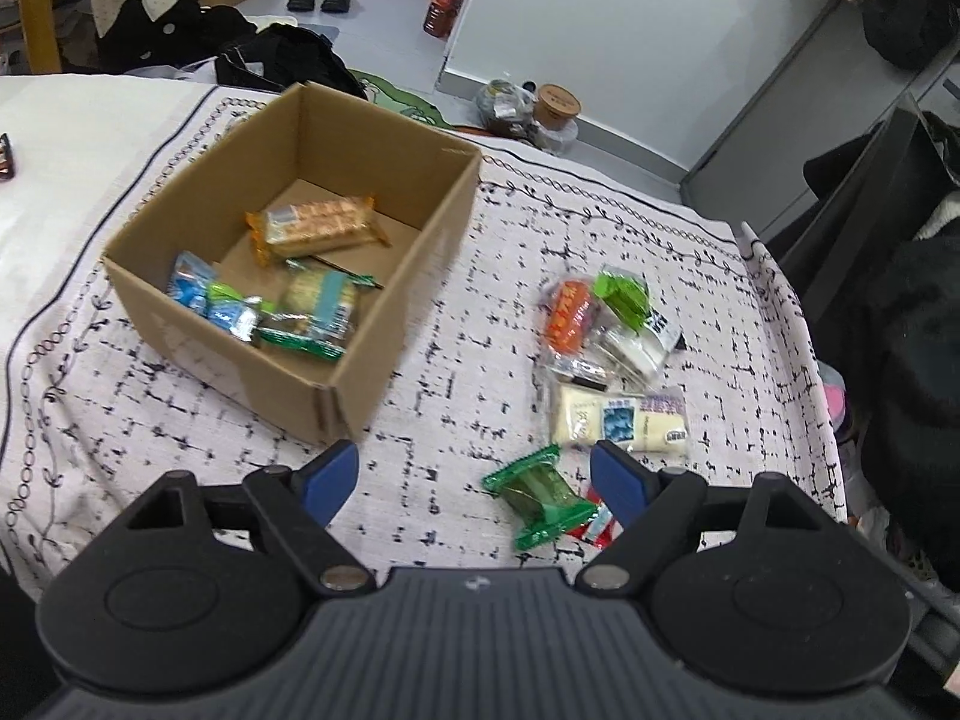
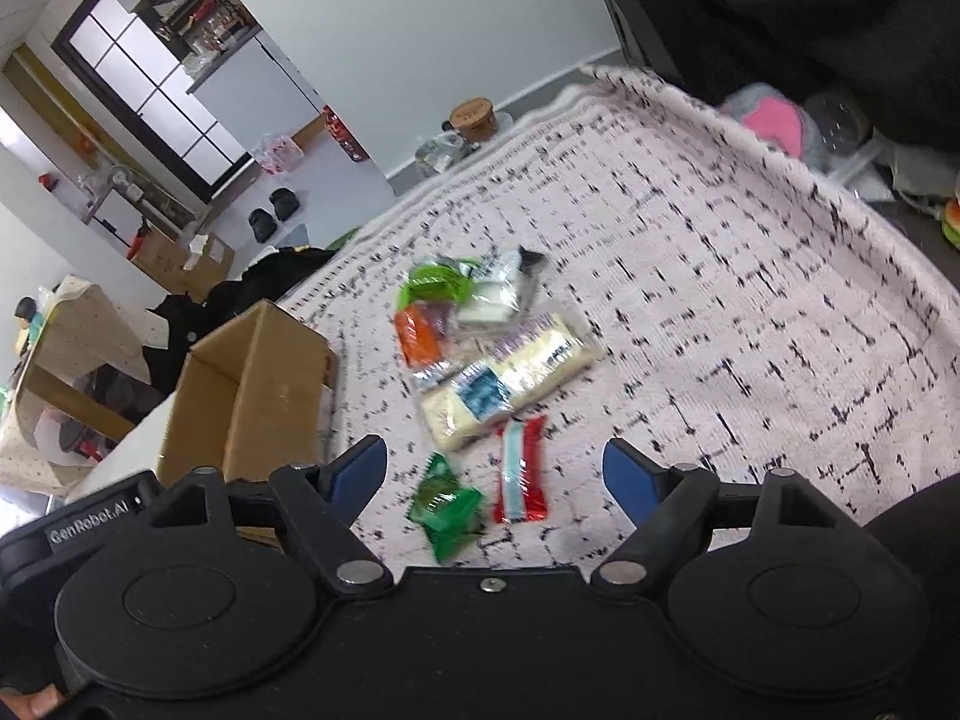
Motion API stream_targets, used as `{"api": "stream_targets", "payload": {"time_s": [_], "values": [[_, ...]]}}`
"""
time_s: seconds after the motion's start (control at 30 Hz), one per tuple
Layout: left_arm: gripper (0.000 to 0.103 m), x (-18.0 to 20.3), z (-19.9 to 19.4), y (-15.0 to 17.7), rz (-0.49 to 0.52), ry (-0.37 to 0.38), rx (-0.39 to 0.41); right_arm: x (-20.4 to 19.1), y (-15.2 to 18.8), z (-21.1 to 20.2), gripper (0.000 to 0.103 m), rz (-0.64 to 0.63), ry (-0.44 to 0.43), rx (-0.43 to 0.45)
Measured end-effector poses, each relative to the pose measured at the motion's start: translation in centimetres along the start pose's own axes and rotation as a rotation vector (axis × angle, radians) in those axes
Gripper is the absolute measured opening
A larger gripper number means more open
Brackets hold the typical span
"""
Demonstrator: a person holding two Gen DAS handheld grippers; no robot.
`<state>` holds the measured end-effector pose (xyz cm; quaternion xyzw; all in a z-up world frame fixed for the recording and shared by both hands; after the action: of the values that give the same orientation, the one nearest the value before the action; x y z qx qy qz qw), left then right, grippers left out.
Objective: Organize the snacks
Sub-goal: 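Move both tools back over the remaining snacks, then grasp the green snack with left tool while right tool grasps the red stick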
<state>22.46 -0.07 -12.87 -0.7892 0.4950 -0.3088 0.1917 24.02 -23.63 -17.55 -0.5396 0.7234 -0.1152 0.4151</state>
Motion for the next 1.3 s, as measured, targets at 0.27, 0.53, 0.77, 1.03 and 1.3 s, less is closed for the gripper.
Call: {"api": "stream_targets", "payload": {"time_s": [0.27, 0.53, 0.77, 1.03, 1.3], "values": [[0.076, 1.6, 3.0, 1.6, 0.012, -0.009, -0.056, 1.1, 1.1, 2.4, 0.078, 0.042, -0.016, -0.047], [0.062, 2.1, 6.0, 2.6, -0.009, -0.057, -0.115, 2.4, 1.6, 5.2, 0.065, 0.104, -0.004, -0.111], [0.060, 2.5, 8.6, 3.1, -0.024, -0.068, -0.155, 3.6, 2.0, 7.9, 0.059, 0.192, -0.016, -0.194], [0.060, 3.2, 11.6, 4.1, -0.052, -0.065, -0.217, 4.8, 2.1, 9.4, 0.057, 0.266, -0.014, -0.220], [0.029, 2.9, 12.5, 3.8, -0.029, -0.104, -0.218, 4.5, 2.2, 10.3, 0.058, 0.241, -0.027, -0.234]]}}
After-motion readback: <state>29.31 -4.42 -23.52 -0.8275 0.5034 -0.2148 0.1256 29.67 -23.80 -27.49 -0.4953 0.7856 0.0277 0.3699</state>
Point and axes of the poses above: each gripper's, at about its wrist camera, not at the fingertips, and z roughly the way its jaws point, x to its right, y to its underside, the point moved 1 cm from there along z, roughly the way its jaws point, and after that the axes turned 12 degrees about x, right-handed, at the moved point
